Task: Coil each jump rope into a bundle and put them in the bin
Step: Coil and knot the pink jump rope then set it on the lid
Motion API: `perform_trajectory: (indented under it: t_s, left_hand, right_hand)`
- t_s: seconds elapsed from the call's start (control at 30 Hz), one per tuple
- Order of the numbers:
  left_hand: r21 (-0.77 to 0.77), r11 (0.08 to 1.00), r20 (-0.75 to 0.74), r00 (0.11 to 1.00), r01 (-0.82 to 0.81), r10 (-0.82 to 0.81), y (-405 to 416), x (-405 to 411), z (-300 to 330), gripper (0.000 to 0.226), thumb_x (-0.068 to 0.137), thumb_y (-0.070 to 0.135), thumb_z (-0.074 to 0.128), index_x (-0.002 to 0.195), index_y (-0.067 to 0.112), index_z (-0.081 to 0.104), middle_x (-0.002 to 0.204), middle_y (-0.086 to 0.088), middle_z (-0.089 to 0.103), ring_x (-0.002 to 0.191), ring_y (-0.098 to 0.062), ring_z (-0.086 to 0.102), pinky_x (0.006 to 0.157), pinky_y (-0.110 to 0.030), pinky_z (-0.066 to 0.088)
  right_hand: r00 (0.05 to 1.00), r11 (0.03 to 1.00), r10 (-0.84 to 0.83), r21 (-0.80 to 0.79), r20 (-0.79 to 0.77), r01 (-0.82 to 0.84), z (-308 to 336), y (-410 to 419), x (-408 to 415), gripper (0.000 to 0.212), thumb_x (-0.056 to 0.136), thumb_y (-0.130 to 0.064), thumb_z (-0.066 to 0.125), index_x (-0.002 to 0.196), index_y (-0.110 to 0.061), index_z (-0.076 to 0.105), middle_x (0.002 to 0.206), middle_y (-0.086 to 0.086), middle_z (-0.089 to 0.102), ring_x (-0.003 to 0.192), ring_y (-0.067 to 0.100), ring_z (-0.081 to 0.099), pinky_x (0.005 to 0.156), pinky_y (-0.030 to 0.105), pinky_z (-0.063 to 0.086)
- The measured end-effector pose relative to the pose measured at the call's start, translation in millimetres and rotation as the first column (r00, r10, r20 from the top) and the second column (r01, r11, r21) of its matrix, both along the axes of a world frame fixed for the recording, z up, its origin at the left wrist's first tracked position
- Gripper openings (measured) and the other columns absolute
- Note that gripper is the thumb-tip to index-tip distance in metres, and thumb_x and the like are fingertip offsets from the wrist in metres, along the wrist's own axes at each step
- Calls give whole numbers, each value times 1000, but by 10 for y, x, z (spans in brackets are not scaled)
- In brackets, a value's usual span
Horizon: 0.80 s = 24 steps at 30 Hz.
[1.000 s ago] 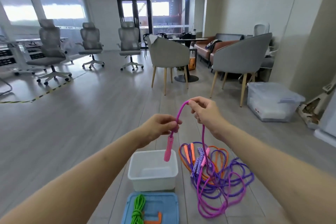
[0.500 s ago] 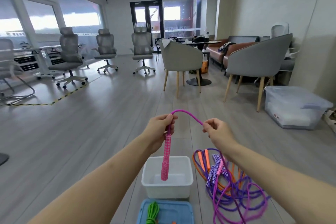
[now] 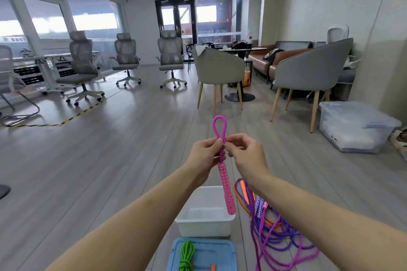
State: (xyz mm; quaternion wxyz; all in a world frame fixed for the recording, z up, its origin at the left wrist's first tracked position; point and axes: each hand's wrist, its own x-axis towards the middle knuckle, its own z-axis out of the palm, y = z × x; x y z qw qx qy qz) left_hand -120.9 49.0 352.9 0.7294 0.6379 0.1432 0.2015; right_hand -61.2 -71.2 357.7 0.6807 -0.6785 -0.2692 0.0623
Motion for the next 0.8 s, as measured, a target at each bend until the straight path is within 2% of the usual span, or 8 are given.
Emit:
perform_trajectory:
  t_s: [0.13, 0.37, 0.43, 0.5, 0.57, 0.63, 0.7, 0.8]
  left_hand:
    - [30, 999, 7, 1000, 22, -22, -2, -15, -9, 26, 105, 18, 54, 112, 3, 75, 79, -7, 63, 78, -23, 56, 82, -34, 53]
    - [44, 999, 5, 1000, 8, -8, 14, -38, -2, 28, 105, 19, 53, 114, 1, 74, 90, -14, 63, 85, -27, 57, 87, -36, 55]
    - [66, 998, -7, 1000, -6, 7, 23, -33, 6, 29, 106, 20, 52, 113, 1, 73, 92, -16, 64, 86, -28, 59, 88, -39, 55]
    - [81, 995, 3, 998, -66, 66, 32, -11, 8, 29, 107, 21, 49, 108, 2, 71, 94, -15, 66, 89, -30, 61, 93, -48, 55]
    - [8, 989, 54, 988, -148, 147, 46, 11, 28, 29, 109, 20, 43, 105, 4, 67, 98, -12, 70, 93, -29, 67, 94, -51, 55]
    - [-117, 974, 103, 973, -196, 208, 74, 31, 68, 27, 111, 19, 37, 106, 6, 60, 102, -10, 73, 93, -22, 73, 86, -41, 59]
    - [-217, 950, 126, 959, -225, 256, 140, 45, 128, 26, 112, 19, 34, 104, 7, 55, 88, -6, 69, 77, -18, 72, 78, -33, 56]
    - [-344, 911, 160, 942, -227, 295, 360, 72, 218, 27, 112, 20, 32, 94, 11, 49, 68, 0, 48, 52, -12, 46, 65, -29, 46]
  right_hand:
    - [1000, 1000, 4, 6, -26, -4, -2, -21, 5, 5, 95, -14, 71, 97, -14, 76, 85, 6, 74, 76, 13, 67, 59, 14, 50]
    - [999, 999, 51, -19, -1, -51, -6, -40, -7, 10, 97, -11, 68, 102, -11, 77, 86, 5, 75, 73, 5, 65, 60, 12, 50]
    - [997, 996, 81, -35, -6, -81, 0, -41, 6, 10, 96, -9, 68, 102, -10, 76, 85, 6, 74, 70, 6, 64, 61, 15, 50]
    - [988, 990, 139, -17, -64, -140, 3, -37, -9, 8, 95, -7, 69, 103, -9, 73, 82, 8, 73, 69, 12, 63, 60, 23, 50]
    - [971, 977, 211, -2, -116, -213, 2, -27, -54, 9, 95, -7, 69, 104, -7, 70, 78, 9, 70, 66, 16, 61, 57, 27, 48]
    - [949, 949, 298, -74, -103, -306, -3, -43, -87, 11, 96, -8, 69, 106, -7, 71, 75, 7, 69, 60, 12, 57, 53, 23, 45]
    - [912, 885, 410, -236, -19, -402, -12, -105, -73, 12, 96, -9, 69, 107, -6, 73, 73, 2, 69, 54, 5, 54, 52, 18, 42]
    - [833, 765, 538, -489, 130, -418, -48, -237, 48, 14, 98, -15, 68, 109, -12, 75, 80, -2, 72, 67, 2, 63, 65, 16, 48]
